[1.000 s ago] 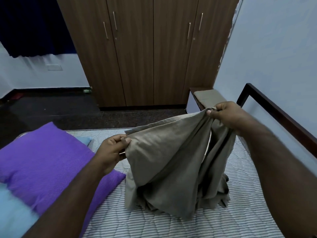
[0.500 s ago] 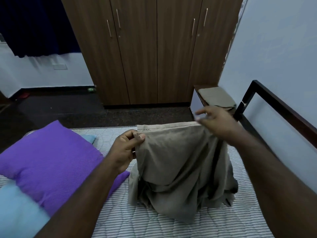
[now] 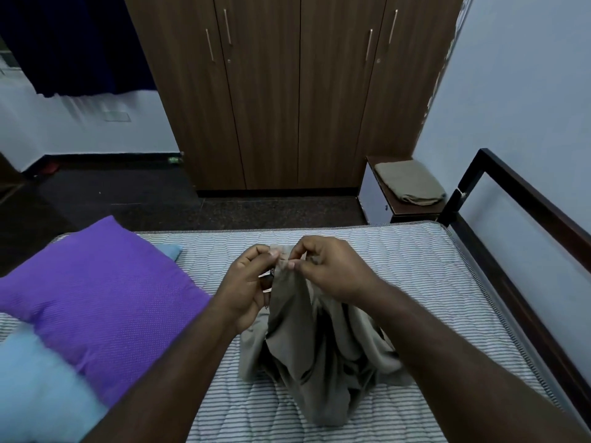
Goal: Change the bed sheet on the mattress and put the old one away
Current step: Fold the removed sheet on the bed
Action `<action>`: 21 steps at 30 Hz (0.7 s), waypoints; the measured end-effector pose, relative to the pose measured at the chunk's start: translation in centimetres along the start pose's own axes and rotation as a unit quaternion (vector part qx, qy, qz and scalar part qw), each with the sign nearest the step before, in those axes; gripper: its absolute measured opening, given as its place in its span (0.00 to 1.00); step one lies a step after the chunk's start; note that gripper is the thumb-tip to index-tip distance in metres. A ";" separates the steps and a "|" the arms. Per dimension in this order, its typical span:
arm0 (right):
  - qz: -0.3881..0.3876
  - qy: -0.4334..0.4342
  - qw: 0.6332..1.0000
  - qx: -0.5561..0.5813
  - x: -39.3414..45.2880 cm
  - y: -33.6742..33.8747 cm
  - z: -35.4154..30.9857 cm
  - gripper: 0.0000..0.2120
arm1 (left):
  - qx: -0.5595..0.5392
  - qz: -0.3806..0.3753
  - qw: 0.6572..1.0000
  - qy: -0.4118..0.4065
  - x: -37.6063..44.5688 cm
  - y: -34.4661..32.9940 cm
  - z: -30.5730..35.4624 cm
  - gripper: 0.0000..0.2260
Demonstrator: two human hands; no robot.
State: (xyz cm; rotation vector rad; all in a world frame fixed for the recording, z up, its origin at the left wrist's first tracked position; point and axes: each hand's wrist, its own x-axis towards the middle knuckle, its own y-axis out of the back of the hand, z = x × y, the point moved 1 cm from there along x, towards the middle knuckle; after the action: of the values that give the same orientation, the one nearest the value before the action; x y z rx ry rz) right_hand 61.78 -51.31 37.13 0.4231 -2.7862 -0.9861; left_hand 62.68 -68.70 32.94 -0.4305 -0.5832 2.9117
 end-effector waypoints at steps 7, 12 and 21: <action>0.001 0.023 0.998 0.063 0.0 0.1 0.2 0.02 | 0.029 0.054 0.997 -0.047 0.2 0.4 0.3 0.05; -0.061 0.078 0.992 0.083 -0.4 0.4 -0.1 0.02 | -0.030 0.093 0.994 -0.046 0.9 1.0 1.0 0.09; 0.031 0.050 0.996 0.060 0.5 -0.1 0.8 0.03 | 0.036 0.036 0.997 -0.063 -0.4 -0.1 0.6 0.10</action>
State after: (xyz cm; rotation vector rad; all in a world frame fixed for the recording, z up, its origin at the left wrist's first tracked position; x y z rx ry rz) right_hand 61.10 -51.08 36.43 0.3882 -2.7581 -0.7656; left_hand 62.89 -68.92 33.61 -0.2643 -0.4865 3.0344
